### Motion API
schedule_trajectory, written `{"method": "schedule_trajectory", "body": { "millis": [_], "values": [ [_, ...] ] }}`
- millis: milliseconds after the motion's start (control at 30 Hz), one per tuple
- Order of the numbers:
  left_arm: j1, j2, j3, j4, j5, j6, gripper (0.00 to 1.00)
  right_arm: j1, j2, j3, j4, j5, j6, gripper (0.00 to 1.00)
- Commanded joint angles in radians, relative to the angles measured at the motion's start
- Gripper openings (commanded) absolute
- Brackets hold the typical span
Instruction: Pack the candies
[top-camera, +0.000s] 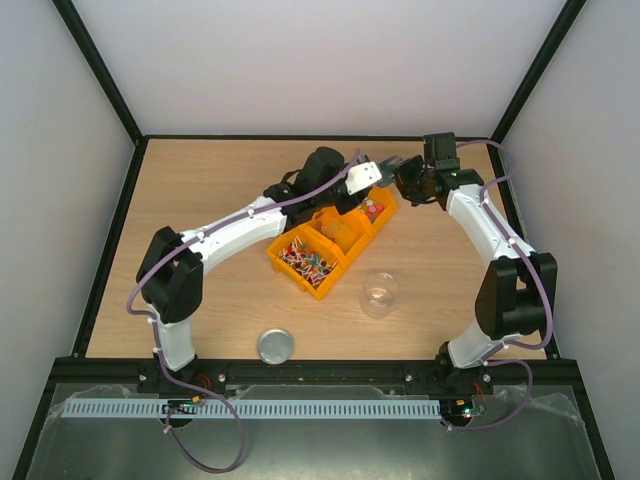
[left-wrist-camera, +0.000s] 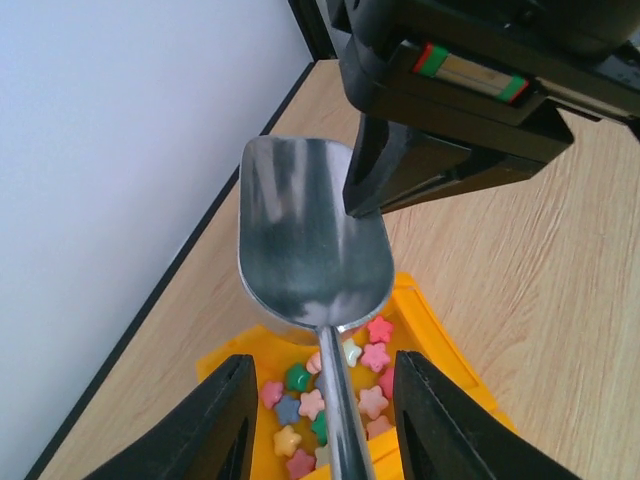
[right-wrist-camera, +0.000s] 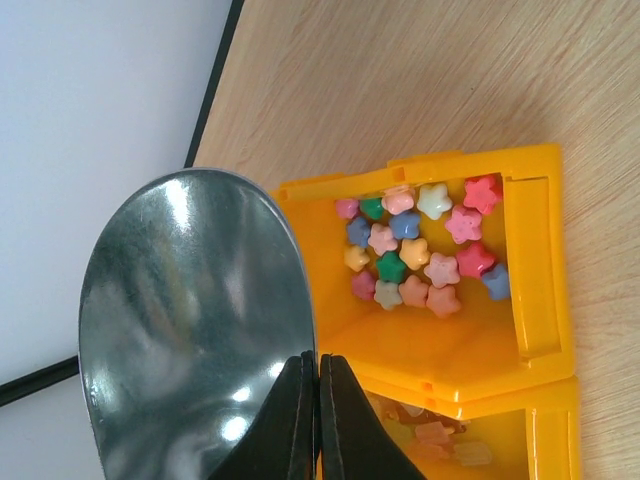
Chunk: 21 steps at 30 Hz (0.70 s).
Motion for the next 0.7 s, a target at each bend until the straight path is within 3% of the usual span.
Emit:
{"method": "schedule_trajectory", "body": {
  "millis": [0, 300, 667],
  "values": [
    [-0.006, 0.029, -0.019, 0.068, -0.015, 0.001, 0.39, 0.006, -0.043, -0.018, 0.001, -0.029, 0.027, 0.01],
    [-0.005, 0.034, -0.042, 0.082, -0.017, 0.023, 0.37, 0.007, -0.045, -0.019, 0.007, -0.056, 0.035, 0.01],
    [-0.003, 0.044, -0.039, 0.1, -0.012, 0.035, 0.25, 0.006, -0.034, -0.029, 0.02, -0.094, 0.048, 0.01]
  ]
}}
